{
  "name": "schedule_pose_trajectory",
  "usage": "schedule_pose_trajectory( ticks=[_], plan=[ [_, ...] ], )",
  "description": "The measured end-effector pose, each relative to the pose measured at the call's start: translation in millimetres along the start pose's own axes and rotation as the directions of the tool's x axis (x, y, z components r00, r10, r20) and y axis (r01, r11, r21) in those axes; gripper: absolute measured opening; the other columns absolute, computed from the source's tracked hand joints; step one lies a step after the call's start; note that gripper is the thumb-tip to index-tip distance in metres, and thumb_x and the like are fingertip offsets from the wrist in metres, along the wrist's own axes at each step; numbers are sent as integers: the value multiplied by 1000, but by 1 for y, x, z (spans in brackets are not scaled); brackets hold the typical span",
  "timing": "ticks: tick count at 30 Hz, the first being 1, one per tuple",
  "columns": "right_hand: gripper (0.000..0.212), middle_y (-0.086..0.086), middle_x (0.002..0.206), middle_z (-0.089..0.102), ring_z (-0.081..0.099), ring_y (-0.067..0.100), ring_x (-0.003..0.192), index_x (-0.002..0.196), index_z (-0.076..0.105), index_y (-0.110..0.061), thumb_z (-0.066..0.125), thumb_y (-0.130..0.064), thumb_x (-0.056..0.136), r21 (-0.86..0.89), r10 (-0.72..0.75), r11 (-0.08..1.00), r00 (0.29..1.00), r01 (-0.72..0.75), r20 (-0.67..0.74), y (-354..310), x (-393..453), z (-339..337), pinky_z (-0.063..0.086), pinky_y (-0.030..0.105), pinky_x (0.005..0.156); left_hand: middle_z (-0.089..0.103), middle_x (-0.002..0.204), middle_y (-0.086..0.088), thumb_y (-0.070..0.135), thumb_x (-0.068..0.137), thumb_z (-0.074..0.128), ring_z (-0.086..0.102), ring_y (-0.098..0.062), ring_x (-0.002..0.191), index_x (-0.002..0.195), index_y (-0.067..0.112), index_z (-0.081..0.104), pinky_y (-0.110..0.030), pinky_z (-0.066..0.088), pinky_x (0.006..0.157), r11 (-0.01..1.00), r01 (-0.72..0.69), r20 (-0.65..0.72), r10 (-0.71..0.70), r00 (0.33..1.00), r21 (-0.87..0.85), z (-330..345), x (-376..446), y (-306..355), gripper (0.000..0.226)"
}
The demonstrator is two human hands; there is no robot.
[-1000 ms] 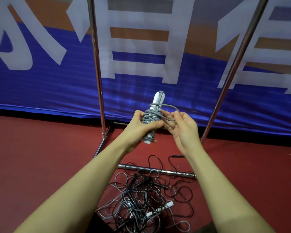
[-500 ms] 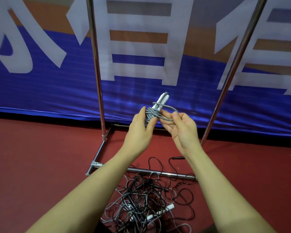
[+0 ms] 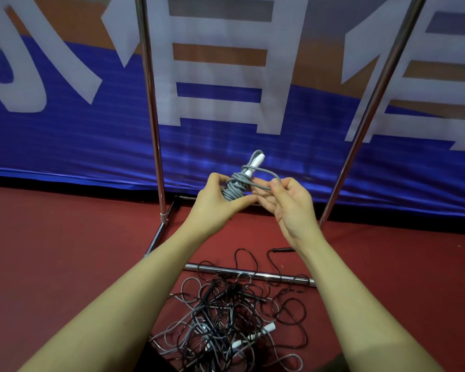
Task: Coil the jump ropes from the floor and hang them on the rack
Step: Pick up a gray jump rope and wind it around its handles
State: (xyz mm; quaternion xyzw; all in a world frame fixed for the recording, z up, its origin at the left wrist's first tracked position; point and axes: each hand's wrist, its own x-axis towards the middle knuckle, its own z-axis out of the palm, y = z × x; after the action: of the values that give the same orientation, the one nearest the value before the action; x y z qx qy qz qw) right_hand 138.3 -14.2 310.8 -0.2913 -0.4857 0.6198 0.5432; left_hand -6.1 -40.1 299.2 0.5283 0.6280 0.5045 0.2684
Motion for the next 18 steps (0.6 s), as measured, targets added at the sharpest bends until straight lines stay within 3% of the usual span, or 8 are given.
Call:
schedule_pose_trajectory(
  ticks=[3, 7, 9, 11, 14, 18],
  plan=[
    [18, 15, 93, 67, 71, 16, 79, 83, 44, -8, 40, -7, 100, -56, -48, 997, 997, 44, -58, 3, 4, -1, 56, 24, 74, 60, 69, 2, 36, 70, 82, 48, -2, 44, 108, 16, 45, -20, 38, 49, 997, 29, 56, -25, 998, -67, 0, -1, 1, 57],
    [21, 19, 104, 65, 67, 27, 97, 79, 44, -12, 43, -7, 100, -136, -90, 988, 985, 70, -149, 8, 10, 0, 55, 32, 86, 61, 64, 1, 37, 74, 79, 50, -9, 44, 99, 18, 42, -24, 42, 47, 1000, -17, 83, 15, 996, 20, 2, -5, 5, 50],
    [23, 11, 100, 64, 65, 11, 92, 76, 45, -17, 49, -9, 98, -334, -210, 933, 958, 136, -197, 11, 10, -3, 52, 25, 85, 61, 69, 2, 41, 74, 78, 52, -13, 53, 99, 17, 40, -27, 42, 54, 983, -78, 69, 68, 995, 164, 1, -7, 2, 51],
    [26, -2, 89, 57, 55, -4, 77, 74, 47, -25, 54, -10, 95, -546, -352, 812, 919, 205, -178, 10, 7, -4, 44, 17, 75, 57, 72, 6, 43, 77, 75, 52, -19, 63, 101, 15, 39, -32, 40, 59, 952, -129, 43, 122, 992, 278, -1, -7, 0, 51],
    [22, -7, 72, 61, 56, 4, 61, 78, 50, -19, 49, -6, 96, -434, -335, 869, 927, 236, -167, 6, 3, -2, 47, 24, 58, 57, 86, 6, 47, 78, 72, 56, -25, 81, 105, 16, 40, -35, 44, 68, 881, -198, 75, 184, 980, 429, -1, -7, 1, 52],
    [16, -2, 58, 62, 50, 9, 47, 83, 55, -14, 50, -6, 97, -234, -270, 948, 936, 217, -225, -7, 2, -2, 39, 20, 42, 59, 95, 5, 50, 78, 69, 59, -26, 92, 109, 18, 41, -35, 44, 71, 785, -252, 133, 215, 968, 566, 1, -9, 3, 53]
  ],
)
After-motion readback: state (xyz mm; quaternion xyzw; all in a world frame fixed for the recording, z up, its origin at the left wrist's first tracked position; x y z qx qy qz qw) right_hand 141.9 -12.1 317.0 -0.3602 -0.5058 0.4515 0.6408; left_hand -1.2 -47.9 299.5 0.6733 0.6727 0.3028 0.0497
